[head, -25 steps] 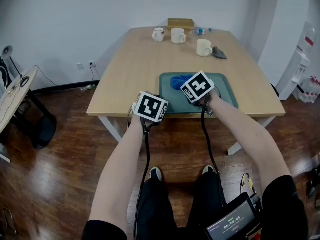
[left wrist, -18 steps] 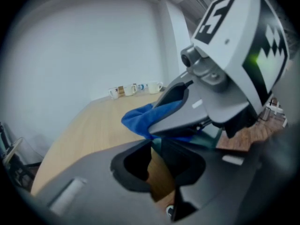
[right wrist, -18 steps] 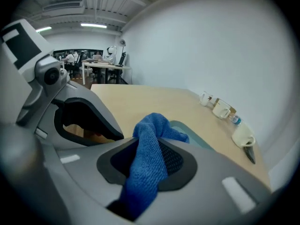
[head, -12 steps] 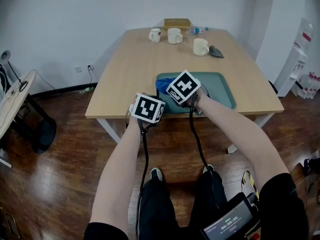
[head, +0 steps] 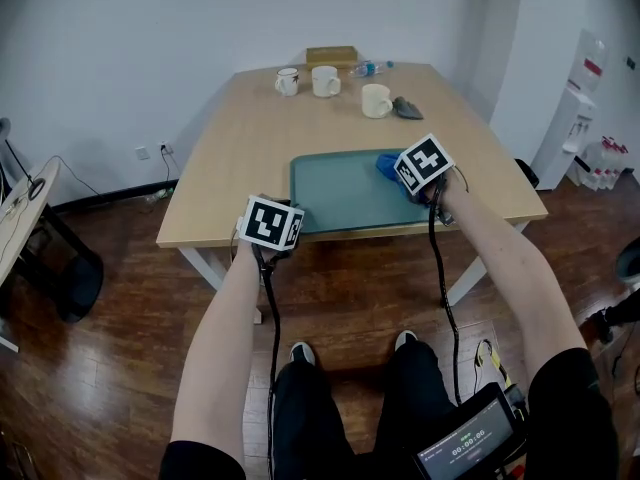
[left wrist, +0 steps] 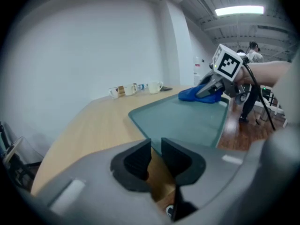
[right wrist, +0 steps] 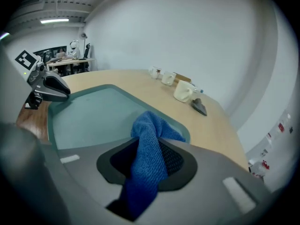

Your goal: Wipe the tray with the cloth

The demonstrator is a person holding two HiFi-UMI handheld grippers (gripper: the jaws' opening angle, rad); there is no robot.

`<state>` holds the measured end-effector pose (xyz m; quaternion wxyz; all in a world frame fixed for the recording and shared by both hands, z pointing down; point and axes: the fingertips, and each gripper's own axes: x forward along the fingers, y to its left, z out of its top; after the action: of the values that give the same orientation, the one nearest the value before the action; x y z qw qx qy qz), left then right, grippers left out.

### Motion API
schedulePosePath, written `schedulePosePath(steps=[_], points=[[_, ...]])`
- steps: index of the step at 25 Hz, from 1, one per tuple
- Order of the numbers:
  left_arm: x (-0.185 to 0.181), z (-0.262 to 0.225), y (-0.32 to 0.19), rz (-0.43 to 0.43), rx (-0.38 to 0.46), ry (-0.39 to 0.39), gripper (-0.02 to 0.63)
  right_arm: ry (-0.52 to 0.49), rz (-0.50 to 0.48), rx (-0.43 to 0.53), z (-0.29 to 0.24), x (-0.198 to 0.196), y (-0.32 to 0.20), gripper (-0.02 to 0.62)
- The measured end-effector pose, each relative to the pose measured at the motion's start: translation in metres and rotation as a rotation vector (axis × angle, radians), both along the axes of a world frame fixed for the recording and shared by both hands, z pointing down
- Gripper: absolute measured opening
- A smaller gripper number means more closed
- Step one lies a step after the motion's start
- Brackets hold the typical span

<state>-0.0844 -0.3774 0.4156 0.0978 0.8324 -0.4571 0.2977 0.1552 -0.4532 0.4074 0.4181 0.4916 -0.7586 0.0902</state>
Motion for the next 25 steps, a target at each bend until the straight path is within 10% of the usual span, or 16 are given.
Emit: schedulePosePath(steps=[7,19,25], points=[[0.001,0.0,-0.001,0.003,0.004,-0.004,0.071,-0.061,0.041,0.006,0.004,0.014,0.007,0.107],[0.006,-0.002,0.002,0.013,0.006,0.004,0.071,-0.097,-0.308,-0.021,-0.003,-0.188,0.047,0.107],[0.006,-0.002,0.001,0.016,0.004,0.01,0.071,-0.049,-0.387,0.002,-0.001,-0.221,0.052,0.107]])
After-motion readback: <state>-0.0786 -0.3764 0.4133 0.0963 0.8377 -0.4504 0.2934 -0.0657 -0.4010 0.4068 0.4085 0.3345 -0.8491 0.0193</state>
